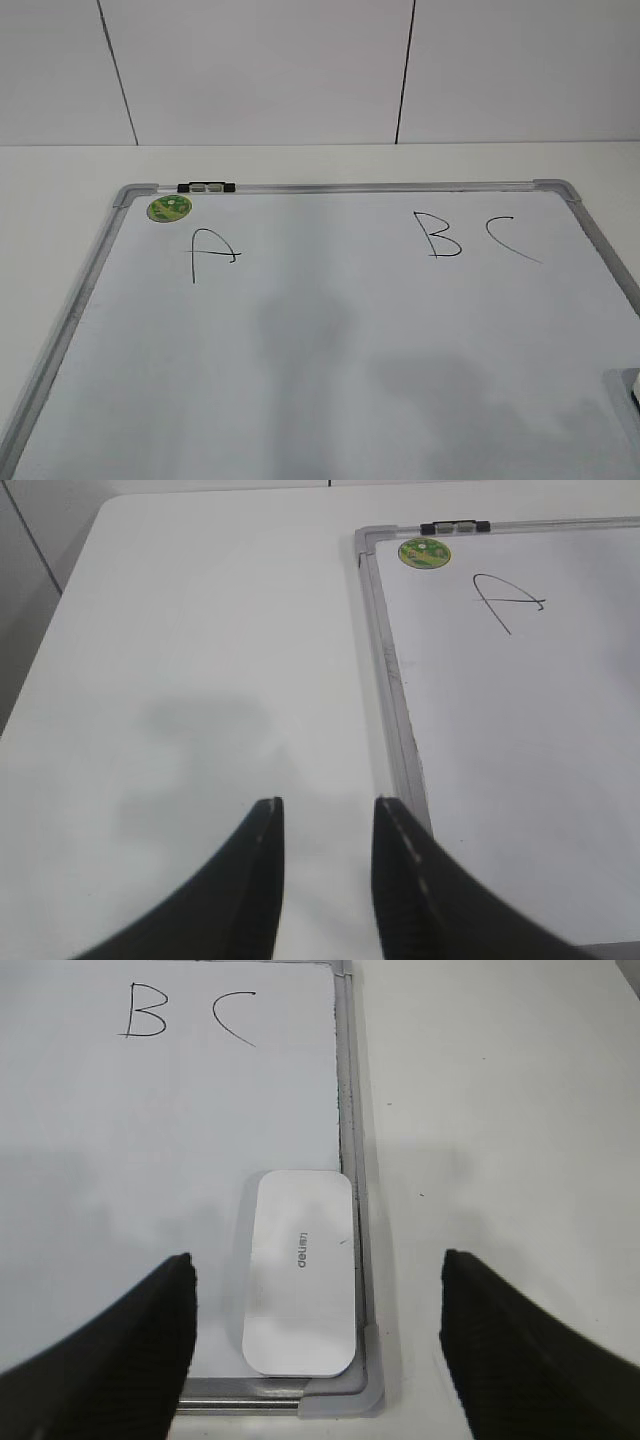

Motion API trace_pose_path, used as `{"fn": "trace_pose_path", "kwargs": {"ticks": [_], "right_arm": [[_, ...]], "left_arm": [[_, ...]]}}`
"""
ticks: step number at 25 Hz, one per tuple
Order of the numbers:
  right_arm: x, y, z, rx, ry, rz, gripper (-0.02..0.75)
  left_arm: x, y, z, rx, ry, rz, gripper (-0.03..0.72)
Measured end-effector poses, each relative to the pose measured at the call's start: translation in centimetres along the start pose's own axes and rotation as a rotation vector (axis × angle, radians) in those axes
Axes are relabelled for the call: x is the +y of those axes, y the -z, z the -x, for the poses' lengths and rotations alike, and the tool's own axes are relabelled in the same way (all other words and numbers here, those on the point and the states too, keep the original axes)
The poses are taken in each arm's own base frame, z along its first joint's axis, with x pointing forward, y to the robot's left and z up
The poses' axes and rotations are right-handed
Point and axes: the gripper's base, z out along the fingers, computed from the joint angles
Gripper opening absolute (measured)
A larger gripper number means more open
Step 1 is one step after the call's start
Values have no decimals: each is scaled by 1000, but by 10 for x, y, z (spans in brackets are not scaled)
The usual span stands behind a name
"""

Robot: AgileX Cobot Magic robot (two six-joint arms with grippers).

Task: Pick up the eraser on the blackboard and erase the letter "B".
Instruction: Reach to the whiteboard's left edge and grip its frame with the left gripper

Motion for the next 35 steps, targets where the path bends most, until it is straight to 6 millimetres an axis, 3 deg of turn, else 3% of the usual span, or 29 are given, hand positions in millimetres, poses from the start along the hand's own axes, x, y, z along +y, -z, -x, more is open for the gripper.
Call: {"fn": "trace_pose_path", "kwargs": {"ticks": [22, 29, 35], "right_arm": [[0, -1, 0, 6, -12, 0, 584], [1, -10, 10, 158, -80, 17, 584], [7, -21, 32, 297, -159, 71, 584]], "left_arm": [[0, 0, 0, 0, 0, 0, 235], [0, 0, 0, 0, 0, 0, 235], [0, 0, 0, 2, 0, 0, 237]]}}
